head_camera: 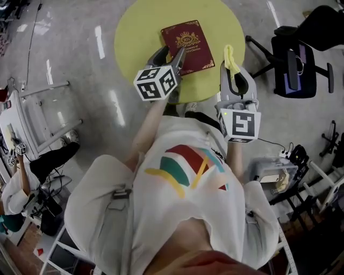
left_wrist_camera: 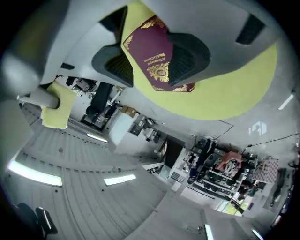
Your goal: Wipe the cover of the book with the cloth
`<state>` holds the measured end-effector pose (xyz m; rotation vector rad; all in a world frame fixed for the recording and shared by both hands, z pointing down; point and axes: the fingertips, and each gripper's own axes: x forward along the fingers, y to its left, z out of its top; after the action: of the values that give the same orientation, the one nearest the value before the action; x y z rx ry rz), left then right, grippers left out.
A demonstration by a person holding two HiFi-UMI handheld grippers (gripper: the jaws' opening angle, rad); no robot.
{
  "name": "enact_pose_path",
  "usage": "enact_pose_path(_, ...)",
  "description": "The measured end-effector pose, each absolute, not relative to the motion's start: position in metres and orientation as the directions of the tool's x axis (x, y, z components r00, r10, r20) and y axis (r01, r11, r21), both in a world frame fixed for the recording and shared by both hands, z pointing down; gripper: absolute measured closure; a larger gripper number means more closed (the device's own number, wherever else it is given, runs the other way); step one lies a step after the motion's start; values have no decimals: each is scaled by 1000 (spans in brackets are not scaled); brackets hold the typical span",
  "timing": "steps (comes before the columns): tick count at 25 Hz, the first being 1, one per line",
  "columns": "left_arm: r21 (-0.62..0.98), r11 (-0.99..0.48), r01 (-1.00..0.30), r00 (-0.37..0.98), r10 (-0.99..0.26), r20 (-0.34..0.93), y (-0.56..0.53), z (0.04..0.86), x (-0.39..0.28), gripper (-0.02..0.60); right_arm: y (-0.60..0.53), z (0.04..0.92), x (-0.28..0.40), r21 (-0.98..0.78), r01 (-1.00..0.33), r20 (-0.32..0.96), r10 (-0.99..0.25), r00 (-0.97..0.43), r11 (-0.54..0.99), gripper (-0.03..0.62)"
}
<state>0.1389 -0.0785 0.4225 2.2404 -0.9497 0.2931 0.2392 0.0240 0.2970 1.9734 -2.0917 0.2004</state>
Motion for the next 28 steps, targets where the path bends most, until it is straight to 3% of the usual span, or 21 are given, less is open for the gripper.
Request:
enact_pose_path(9, 588, -334, -737, 674, -435, 597, -55, 506, 111, 362, 19, 314, 218, 70, -992, 339, -938, -75, 105, 563)
enact_pose_path(15, 643, -272, -716, 696, -352, 626, -44, 531, 124, 362, 20, 313, 223, 87, -993, 350, -936, -50, 86, 563)
enact_pose_path(28, 585, -274, -764, 645, -277, 712, -41, 555, 128, 374, 26, 319, 233, 101, -993, 382, -924, -22, 66, 563)
